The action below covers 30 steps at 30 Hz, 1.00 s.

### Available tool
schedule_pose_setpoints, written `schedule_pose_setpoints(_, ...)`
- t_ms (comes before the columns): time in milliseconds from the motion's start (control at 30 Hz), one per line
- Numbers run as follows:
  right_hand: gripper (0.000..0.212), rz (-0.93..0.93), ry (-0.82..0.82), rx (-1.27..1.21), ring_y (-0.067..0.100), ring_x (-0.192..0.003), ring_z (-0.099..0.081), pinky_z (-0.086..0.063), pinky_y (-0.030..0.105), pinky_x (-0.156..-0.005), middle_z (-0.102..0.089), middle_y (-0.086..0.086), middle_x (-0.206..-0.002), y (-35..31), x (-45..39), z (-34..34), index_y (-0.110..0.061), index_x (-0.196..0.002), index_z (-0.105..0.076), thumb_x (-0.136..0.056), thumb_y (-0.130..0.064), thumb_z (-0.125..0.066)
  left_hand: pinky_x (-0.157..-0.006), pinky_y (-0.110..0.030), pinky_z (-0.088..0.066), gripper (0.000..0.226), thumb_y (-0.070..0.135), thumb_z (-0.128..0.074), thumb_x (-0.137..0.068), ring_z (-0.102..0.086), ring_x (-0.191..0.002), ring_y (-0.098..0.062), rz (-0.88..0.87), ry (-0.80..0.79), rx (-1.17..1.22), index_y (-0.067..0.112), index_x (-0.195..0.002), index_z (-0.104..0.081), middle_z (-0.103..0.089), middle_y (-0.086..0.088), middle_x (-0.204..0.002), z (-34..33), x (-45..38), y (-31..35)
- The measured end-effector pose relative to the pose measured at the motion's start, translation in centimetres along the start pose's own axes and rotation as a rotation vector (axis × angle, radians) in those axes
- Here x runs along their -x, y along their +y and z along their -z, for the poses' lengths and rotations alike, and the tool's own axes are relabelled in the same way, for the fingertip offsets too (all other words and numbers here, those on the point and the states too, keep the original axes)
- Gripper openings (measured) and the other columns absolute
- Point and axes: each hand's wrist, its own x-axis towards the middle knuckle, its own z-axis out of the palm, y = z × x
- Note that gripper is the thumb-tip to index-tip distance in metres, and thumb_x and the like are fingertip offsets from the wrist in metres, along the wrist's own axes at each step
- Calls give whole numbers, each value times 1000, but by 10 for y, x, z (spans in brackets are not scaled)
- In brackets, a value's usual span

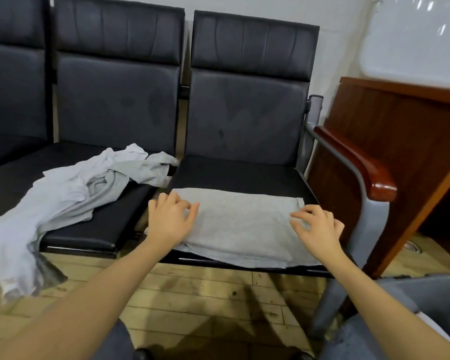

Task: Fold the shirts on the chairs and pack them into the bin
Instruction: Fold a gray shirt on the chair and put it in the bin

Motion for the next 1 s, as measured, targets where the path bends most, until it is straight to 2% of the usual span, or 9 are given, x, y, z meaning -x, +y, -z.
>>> schedule_pose_setpoints(100,41,4,-205,65,20,-133,-36,-26,37,-107,-37,-2,-148,-6,-11,-15,-28,-138,-47,-99,-40,-41,-88,-37,-28,80,66,-7,-74,-48,-109,-25,-54,-319,-77,27,-108,-68,-56,0,-114,-5,-6,15)
schedule_pose_setpoints(200,56,31,-434,86,20,-145,-20,-18,37,-117,-16,1,-159,-5,-14,-39,-23,-151,-22,-101,-48,-28,-110,-39,-16,68,66,-17,-90,-20,-141,-23,-111,-642,-104,29,-145,-33,-20,-3,-156,-21,-4,25)
schedule_pose_setpoints(300,59,16,-506,139,16,-148,-4,-4,36,-120,-2,-3,-161,-1,-22,-50,-29,-153,-6,-100,-53,-17,-116,-41,-1,67,63,-18,-95,4,-146,-19,-105,-760,-91,30,-152,-4,6,1,-160,-35,-9,20)
schedule_pose_setpoints(433,60,7,-512,132,15,-147,-4,-3,36,-118,-3,-5,-161,-3,-42,-53,-31,-153,-7,-99,-55,-18,-117,-41,3,67,63,-18,-95,8,-146,-18,-94,-803,-78,32,-151,-1,10,3,-159,-46,-33,13)
schedule_pose_setpoints(500,59,-10,-476,122,15,-146,-13,-8,38,-117,-14,-8,-159,-3,-50,-54,-32,-152,-17,-98,-56,-24,-117,-41,-1,69,66,-19,-93,2,-146,-18,-102,-760,-76,31,-151,-8,2,2,-160,-52,-40,11)
schedule_pose_setpoints(600,43,2,-278,23,15,-127,-42,-22,36,-107,-48,-9,-139,0,-62,-57,-31,-136,-48,-97,-48,-39,-113,-36,-13,86,73,-6,-76,-20,-141,-18,-169,-537,-86,28,-146,-30,-25,0,-155,-58,-46,15)
schedule_pose_setpoints(700,30,31,-71,-82,16,-110,-52,-29,30,-93,-59,-6,-119,4,-82,-61,-24,-119,-62,-96,-37,-49,-109,-34,-16,87,69,-4,-75,-30,-136,-18,-246,-409,-68,26,-143,-36,-35,0,-150,-67,-62,35)
schedule_pose_setpoints(800,32,-37,18,-99,22,-112,-50,-33,34,-95,-56,2,-122,10,-106,-64,-17,-123,-60,-96,-31,-52,-108,-32,-14,64,61,-23,-91,-30,-136,-15,-304,-410,-35,26,-144,-35,-35,3,-149,-83,-74,61)
schedule_pose_setpoints(1000,40,-284,98,-152,24,-114,-50,-34,39,-100,-58,7,-119,37,-140,-75,-13,-129,-54,-95,-33,-55,-108,-34,-17,57,47,-24,-93,-28,-139,-18,-422,-447,95,20,-140,-43,-35,-2,-150,-122,-102,113)
